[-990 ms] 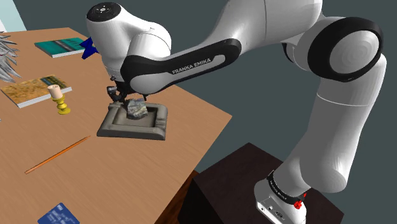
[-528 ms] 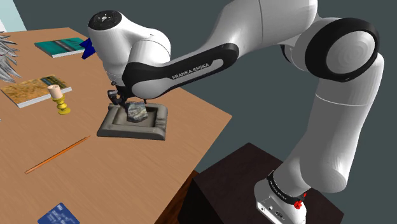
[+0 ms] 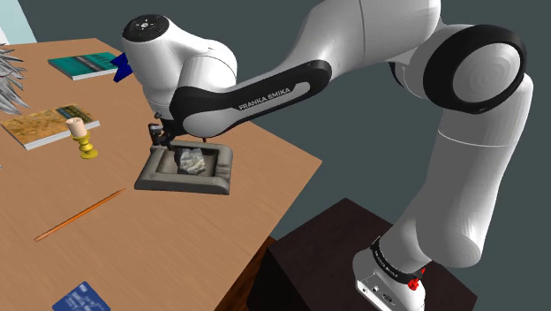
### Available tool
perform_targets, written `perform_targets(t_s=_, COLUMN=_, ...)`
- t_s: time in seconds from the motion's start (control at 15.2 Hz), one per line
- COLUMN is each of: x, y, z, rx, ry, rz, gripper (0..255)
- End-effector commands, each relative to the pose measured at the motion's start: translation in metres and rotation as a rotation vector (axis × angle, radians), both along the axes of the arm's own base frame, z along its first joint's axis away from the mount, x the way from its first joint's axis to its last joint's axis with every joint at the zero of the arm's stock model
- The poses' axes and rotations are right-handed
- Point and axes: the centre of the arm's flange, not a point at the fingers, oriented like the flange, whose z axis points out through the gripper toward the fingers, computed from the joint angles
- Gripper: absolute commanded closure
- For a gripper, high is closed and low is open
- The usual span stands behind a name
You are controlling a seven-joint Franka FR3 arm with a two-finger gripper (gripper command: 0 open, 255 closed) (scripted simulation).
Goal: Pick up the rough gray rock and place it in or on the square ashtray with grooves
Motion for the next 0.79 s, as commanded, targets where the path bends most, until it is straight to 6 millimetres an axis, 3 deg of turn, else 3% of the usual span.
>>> perform_targets(t_s=0.0, x=0.0, y=0.0, z=0.0, rx=0.0, ry=0.0, rz=0.0, gripper=0)
perform_targets(t_s=0.26, x=-0.013, y=0.012, z=0.047, rx=0.0, ry=0.0, rz=0.0, gripper=0)
perform_targets(t_s=0.73, x=-0.013, y=0.012, z=0.047, rx=0.0, ry=0.0, rz=0.0, gripper=0)
